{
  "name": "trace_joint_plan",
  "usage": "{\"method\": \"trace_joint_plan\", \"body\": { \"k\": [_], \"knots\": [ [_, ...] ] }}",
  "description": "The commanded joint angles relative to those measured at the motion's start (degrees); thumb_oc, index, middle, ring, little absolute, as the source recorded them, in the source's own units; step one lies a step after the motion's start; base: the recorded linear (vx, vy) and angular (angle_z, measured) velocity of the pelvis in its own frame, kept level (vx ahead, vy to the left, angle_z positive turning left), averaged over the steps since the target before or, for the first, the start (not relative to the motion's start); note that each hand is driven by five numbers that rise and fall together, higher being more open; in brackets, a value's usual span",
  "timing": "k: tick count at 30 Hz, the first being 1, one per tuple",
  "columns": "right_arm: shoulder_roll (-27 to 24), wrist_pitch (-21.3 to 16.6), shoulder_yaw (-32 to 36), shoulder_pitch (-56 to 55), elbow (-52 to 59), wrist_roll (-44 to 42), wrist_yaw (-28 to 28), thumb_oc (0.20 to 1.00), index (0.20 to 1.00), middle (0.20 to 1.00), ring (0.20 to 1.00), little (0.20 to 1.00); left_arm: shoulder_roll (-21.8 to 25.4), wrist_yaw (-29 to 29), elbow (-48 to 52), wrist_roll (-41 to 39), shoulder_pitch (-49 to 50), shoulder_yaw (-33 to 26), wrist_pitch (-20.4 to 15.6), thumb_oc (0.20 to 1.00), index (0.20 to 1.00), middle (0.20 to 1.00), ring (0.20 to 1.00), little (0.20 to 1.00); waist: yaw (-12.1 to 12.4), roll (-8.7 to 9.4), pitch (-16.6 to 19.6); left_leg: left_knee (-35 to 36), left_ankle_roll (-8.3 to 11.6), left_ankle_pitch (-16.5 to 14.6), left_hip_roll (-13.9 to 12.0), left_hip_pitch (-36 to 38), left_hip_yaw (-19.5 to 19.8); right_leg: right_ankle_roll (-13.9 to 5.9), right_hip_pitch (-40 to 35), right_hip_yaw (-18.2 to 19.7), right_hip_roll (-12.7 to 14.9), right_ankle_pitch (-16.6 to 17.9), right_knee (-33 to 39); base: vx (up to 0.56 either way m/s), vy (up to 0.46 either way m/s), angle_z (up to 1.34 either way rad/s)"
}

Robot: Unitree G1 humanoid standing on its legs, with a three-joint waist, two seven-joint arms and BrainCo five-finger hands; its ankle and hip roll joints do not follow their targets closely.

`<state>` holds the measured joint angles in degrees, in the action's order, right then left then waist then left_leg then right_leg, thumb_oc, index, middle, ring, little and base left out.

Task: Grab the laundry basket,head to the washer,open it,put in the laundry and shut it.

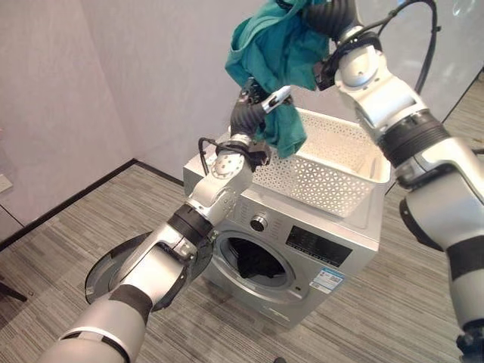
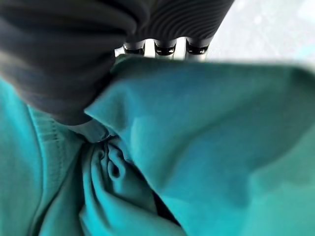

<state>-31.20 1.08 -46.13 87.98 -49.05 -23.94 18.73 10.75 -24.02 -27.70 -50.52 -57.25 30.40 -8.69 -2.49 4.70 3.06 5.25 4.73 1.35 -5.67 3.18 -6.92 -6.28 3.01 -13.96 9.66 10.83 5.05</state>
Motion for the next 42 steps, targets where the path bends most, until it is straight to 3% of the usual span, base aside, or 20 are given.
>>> {"method": "trace_joint_plan", "body": {
  "k": [1,3,8,16,26,27,28,29,42],
  "knots": [
    [-0.57,-2.33,0.80,7.85,-5.61,-1.03,1.99,0.200,0.200,0.200,0.200,0.200,-1.55,-0.09,-3.04,4.50,-7.85,0.20,-2.85,1.000,1.000,1.000,1.000,1.000,0.43,0.71,0.18,-0.25,-0.33,-3.24,2.07,0.84,2.97,-2.68,-5.44,0.47,-2.30,-8.84,-0.05,0.00,0.000,0.00],
    [-0.57,-2.34,0.78,7.89,-5.63,-1.04,1.99,0.200,0.200,0.200,0.200,0.200,-1.58,-0.08,-3.10,4.50,-7.91,0.19,-2.87,1.000,1.000,1.000,1.000,1.000,0.42,0.69,0.16,-0.25,-0.33,-3.23,2.07,0.83,2.98,-2.68,-5.43,0.46,-2.30,-8.84,-0.05,0.00,0.000,0.00],
    [1.72,-2.44,0.13,7.50,-5.98,-1.49,1.31,0.200,0.200,0.200,0.200,0.200,-5.41,-0.81,-14.54,6.50,-13.49,0.82,-1.03,1.000,1.000,1.000,1.000,1.000,-0.65,0.03,0.16,-0.25,-0.30,-3.28,2.11,0.73,2.61,-2.80,-4.98,0.82,-2.34,-8.67,-0.05,0.00,0.000,-0.01],
    [2.44,-3.15,-0.59,6.58,-4.78,-3.43,0.11,0.200,0.200,0.200,0.200,0.200,-6.89,1.49,-29.94,10.80,-20.57,3.44,2.79,1.000,1.000,1.000,1.000,1.000,-2.11,-0.91,0.28,-0.25,-0.34,-3.55,2.20,0.99,1.62,-2.98,-4.65,1.96,-2.29,-8.24,-0.05,0.00,0.002,-0.11],
    [-0.65,-5.29,0.90,4.08,5.87,-5.25,0.10,0.200,0.200,0.200,0.200,0.200,-2.22,4.14,-34.37,9.09,-22.86,2.14,3.68,1.000,1.000,1.000,1.000,1.000,-3.57,-1.99,0.26,-0.25,-0.38,-3.90,1.98,1.62,0.29,-3.13,-4.33,3.71,-2.50,-8.38,-0.05,0.01,-0.005,-0.07],
    [-0.74,-5.48,0.91,3.91,6.50,-5.61,-0.12,0.200,0.200,0.200,0.200,0.200,-1.87,4.86,-35.50,9.55,-23.31,2.41,4.21,0.928,0.928,0.928,0.928,0.928,-3.70,-2.10,0.27,-0.25,-0.35,-3.91,1.97,1.67,0.20,-3.15,-4.30,3.87,-2.50,-8.37,-0.05,0.02,-0.002,-0.04],
    [-1.00,-5.81,1.02,3.76,7.26,-6.20,-0.15,0.200,0.200,0.200,0.200,0.200,-1.38,4.84,-36.52,9.64,-23.64,2.23,4.31,0.498,0.498,0.498,0.498,0.498,-3.82,-2.23,0.25,-0.25,-0.33,-3.89,1.98,1.69,0.10,-3.13,-4.29,4.00,-2.52,-8.39,-0.05,0.01,-0.006,-0.05],
    [-1.17,-5.91,1.22,3.51,8.03,-6.53,-0.17,0.200,0.200,0.200,0.200,0.200,-1.28,4.93,-37.40,9.33,-24.10,1.98,4.52,0.200,0.200,0.200,0.200,0.200,-3.90,-2.30,0.24,-0.25,-0.32,-3.90,1.94,1.68,0.08,-3.13,-4.30,4.04,-2.54,-8.43,-0.05,0.01,-0.008,-0.06],
    [-7.26,-7.70,3.96,-3.63,23.17,-7.30,-0.59,0.200,0.200,0.200,0.200,0.200,1.41,4.27,-32.96,7.34,-22.54,-0.41,3.62,0.200,0.200,0.200,0.200,0.200,-4.31,-3.08,-0.32,-0.25,-0.30,-4.16,1.83,1.79,-0.15,-2.94,-4.11,4.40,-2.53,-8.61,-0.05,0.00,-0.005,-0.03]
  ]
}}
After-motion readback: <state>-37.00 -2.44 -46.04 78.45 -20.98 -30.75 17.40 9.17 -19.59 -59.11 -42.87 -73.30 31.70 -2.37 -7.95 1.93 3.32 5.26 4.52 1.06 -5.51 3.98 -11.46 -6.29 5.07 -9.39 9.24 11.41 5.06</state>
